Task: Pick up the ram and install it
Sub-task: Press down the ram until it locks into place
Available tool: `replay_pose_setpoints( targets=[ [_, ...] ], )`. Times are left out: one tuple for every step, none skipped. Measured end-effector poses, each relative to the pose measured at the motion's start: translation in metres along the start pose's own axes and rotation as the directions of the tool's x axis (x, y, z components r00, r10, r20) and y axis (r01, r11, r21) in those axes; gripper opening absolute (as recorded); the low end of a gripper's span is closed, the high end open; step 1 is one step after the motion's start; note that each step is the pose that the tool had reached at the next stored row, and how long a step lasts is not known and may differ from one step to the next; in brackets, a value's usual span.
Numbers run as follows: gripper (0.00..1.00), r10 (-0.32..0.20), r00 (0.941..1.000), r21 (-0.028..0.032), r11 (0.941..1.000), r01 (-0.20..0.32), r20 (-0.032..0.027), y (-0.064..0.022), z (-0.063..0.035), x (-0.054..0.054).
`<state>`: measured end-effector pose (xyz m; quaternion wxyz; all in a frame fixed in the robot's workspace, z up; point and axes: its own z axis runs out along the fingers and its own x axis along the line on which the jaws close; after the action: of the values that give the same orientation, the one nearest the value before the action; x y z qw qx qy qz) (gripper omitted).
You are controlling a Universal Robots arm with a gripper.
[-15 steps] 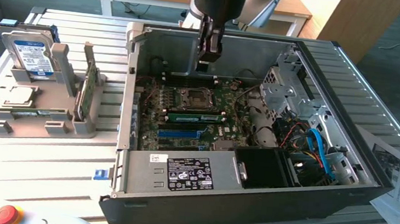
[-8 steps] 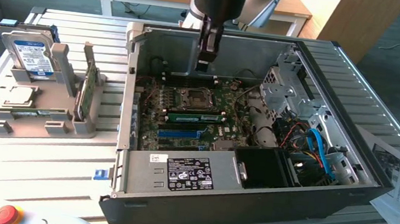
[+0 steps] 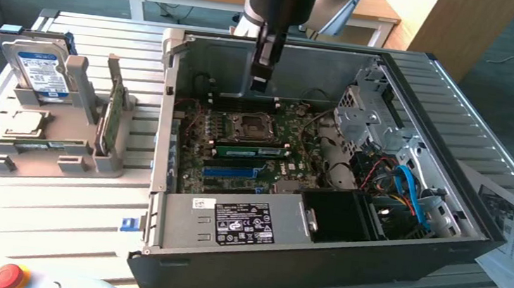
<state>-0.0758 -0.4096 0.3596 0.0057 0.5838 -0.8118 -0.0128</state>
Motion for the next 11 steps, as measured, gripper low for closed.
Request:
replay_pose_setpoints(
  targets=[
    [0.11,0.015,0.9999,0.0,0.9999,-0.015,0.0005,0.0,0.0,0.0],
    [0.11,0.027,0.9996,0.0001,0.9996,-0.027,0.0008,0.0,0.0,0.0],
    [0.11,0.039,0.9992,0.0001,0.9992,-0.039,0.0011,0.0,0.0,0.0],
    [0.11,0.051,0.9987,0.0002,0.9987,-0.051,0.0014,0.0,0.0,0.0],
    [0.11,0.061,0.9981,0.0003,0.9981,-0.061,0.0017,0.0,0.0,0.0],
    [0.11,0.071,0.9975,0.0003,0.9975,-0.071,0.002,0.0,0.0,0.0],
    [0.11,0.083,0.9966,0.0004,0.9966,-0.083,0.0023,0.0,0.0,0.0],
    [0.11,0.093,0.9957,0.0004,0.9957,-0.093,0.0026,0.0,0.0,0.0],
    [0.11,0.104,0.9945,0.0004,0.9945,-0.104,0.0029,0.0,0.0,0.0],
    [0.11,0.116,0.9932,0.0004,0.9932,-0.116,0.0033,0.0,0.0,0.0],
    [0.11,0.129,0.9917,0.0005,0.9917,-0.129,0.0036,0.0,0.0,0.0]
  ],
)
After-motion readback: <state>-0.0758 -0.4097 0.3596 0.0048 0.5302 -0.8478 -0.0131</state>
